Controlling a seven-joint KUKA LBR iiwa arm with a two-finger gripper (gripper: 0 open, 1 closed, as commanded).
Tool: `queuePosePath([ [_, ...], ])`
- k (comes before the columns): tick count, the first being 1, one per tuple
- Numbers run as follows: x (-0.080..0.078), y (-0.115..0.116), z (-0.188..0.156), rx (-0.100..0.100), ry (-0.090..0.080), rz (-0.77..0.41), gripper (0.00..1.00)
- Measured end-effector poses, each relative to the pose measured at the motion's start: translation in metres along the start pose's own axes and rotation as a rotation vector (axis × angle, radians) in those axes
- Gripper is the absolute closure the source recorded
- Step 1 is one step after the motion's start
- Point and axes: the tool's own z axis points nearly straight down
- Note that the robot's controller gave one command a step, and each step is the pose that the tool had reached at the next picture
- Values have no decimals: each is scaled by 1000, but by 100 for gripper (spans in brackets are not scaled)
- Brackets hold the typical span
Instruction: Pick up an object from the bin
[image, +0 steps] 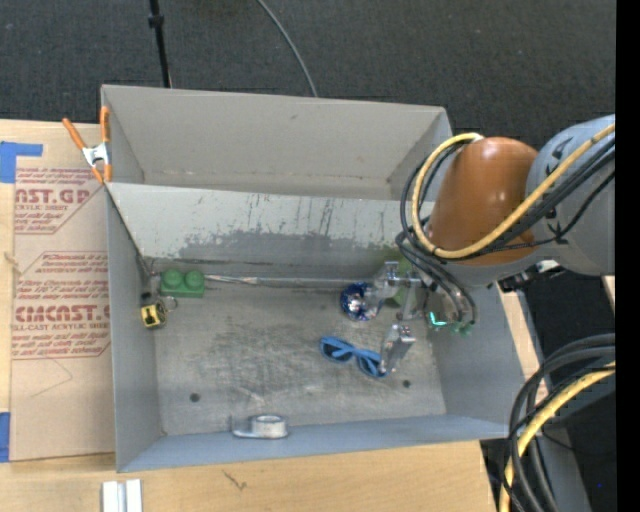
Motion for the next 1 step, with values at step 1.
queuePosePath([
  [1,38,-4,92,5,-28,-346,0],
])
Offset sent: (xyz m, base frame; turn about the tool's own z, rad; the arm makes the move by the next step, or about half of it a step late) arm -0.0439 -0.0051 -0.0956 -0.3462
